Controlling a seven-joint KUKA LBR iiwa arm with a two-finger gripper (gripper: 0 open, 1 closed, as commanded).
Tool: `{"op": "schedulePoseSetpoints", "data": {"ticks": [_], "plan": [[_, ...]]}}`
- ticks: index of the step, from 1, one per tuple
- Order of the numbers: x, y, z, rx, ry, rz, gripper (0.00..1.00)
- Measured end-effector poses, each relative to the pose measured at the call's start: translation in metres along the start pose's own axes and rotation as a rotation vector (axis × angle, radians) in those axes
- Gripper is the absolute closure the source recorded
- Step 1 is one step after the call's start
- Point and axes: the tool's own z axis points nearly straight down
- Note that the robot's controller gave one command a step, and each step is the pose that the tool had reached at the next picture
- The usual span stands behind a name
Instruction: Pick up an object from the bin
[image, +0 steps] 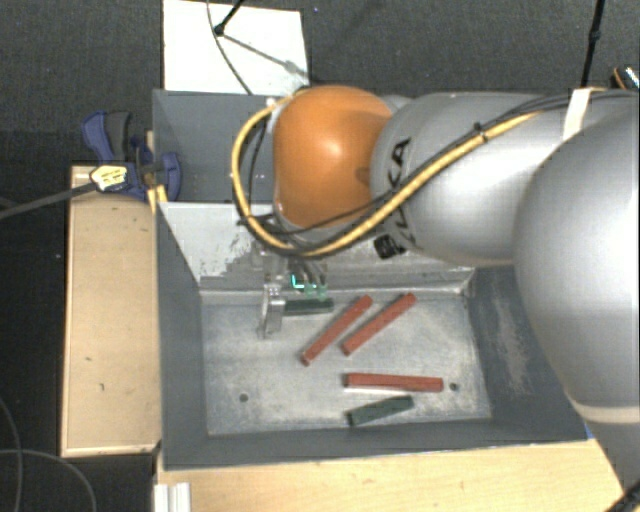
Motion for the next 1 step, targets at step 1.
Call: {"op": "schedulePoseSetpoints", "data": {"ticks": [1], "plan": [[-0.0040,-0.0645,0.1185,0.002,-0.001,0.253,0.00]]}}
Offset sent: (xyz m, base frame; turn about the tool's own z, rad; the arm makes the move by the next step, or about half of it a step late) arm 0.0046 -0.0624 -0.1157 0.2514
